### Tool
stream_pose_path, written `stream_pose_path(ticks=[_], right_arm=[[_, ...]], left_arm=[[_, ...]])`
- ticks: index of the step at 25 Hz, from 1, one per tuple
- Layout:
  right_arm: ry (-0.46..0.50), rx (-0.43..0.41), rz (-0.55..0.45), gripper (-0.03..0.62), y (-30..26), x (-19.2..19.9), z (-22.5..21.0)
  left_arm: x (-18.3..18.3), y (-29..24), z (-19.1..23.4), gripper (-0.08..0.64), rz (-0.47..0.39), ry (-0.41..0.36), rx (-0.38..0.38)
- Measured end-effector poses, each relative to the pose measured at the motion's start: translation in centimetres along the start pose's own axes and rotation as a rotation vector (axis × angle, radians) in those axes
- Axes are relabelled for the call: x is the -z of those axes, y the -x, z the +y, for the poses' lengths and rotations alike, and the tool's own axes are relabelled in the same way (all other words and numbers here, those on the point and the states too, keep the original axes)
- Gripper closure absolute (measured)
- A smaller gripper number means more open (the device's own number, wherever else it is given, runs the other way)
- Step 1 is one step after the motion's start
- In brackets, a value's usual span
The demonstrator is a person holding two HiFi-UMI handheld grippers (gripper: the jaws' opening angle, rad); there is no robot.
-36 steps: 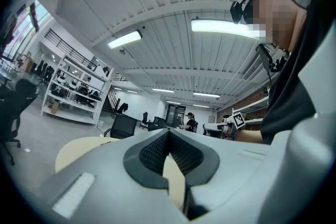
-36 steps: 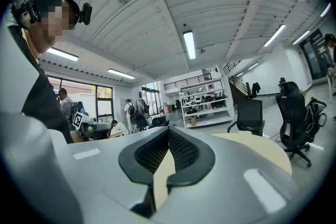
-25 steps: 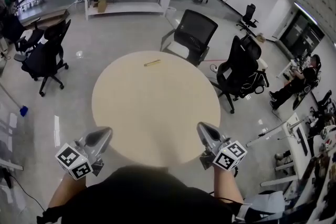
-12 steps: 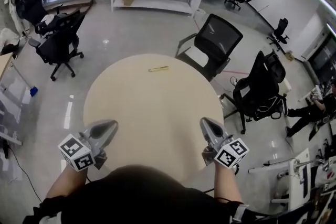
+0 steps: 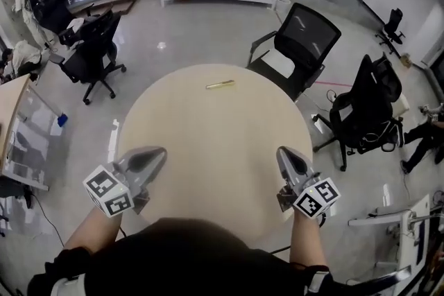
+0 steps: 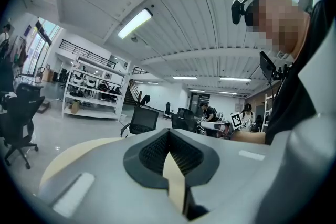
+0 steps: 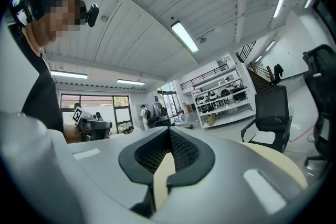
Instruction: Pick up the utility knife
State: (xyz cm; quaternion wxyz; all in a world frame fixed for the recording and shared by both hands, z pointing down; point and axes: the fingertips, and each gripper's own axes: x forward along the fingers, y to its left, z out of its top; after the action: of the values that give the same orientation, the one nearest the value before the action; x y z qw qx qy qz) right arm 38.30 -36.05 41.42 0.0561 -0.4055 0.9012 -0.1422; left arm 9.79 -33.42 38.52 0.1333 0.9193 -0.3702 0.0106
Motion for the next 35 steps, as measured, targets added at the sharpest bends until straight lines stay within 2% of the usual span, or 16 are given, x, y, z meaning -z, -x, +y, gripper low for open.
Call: stream_pose_path(ticks=[5, 8, 12, 15, 21, 24, 30, 35], right_arm=[[0.049, 0.065, -0.021, 0.577, -2.2, 0.1, 1.8], [0.028, 0.126, -0.019, 0.577, -3.7, 1.6, 3.1], [0.024, 0.137, 0.013, 0.577, -6.1, 3.0, 4.8], [0.038, 0.153, 0.027, 0.577, -6.8, 1.8, 4.5], [0.134, 0.143, 0.052, 0.575, -8.6, -0.8, 2.3], [0.171, 0.14, 0.042, 0.572, -10.1, -1.9, 0.0], [0.288, 0.081, 0.094, 0.465, -15.6, -2.6, -4.4], [0.412, 0.015, 0.188, 0.393, -21.4, -1.7, -8.4]], left_arm=[[0.1, 0.1, 3.7, 0.56, 0.001, -0.009, 0.077], [1.3, -0.2, 6.3, 0.56, 0.023, 0.025, 0.131], [0.6, -1.4, 8.9, 0.56, 0.008, 0.003, 0.183], [-0.2, -1.8, 9.8, 0.56, -0.027, 0.016, 0.196], [-1.0, -2.0, 11.4, 0.56, -0.066, 0.039, 0.155], [-1.0, -2.9, 12.2, 0.56, -0.07, 0.023, 0.145], [-1.3, -5.3, 15.9, 0.56, -0.042, -0.015, 0.071], [-0.5, -9.2, 19.6, 0.56, -0.016, -0.037, 0.043]])
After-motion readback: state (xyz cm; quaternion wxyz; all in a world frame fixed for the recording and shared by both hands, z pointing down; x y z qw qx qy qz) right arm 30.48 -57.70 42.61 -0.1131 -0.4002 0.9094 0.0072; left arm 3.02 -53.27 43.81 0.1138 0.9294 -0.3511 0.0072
